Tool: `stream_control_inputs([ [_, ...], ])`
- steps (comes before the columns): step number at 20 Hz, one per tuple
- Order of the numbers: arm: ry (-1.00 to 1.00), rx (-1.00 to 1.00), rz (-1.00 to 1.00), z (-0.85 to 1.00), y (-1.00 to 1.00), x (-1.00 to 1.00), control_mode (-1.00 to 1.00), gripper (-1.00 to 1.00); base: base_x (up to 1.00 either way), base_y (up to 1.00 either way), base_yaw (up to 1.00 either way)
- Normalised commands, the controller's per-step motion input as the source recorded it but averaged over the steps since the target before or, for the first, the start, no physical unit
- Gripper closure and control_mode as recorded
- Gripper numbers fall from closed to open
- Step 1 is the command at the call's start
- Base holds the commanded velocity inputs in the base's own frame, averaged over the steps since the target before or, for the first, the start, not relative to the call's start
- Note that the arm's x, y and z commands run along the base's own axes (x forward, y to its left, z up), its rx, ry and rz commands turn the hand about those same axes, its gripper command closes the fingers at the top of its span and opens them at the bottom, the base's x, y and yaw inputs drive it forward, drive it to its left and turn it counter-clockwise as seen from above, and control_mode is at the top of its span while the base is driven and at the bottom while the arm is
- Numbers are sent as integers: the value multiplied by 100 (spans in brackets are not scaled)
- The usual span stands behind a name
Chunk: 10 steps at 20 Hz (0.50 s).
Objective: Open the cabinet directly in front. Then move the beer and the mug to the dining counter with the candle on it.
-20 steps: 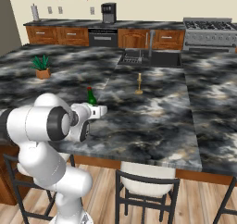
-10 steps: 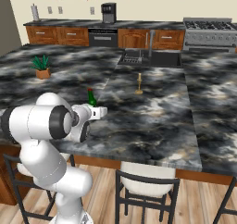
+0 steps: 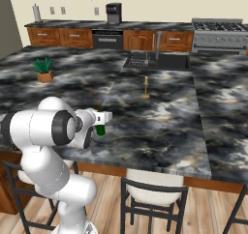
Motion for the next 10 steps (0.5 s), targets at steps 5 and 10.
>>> stream_control_inputs([
  [5, 0, 0, -1, 53, 0, 0, -100, -100, 0, 0, 0],
  [10, 0, 0, -3, 99, 0, 0, -100, -100, 0, 0, 0],
])
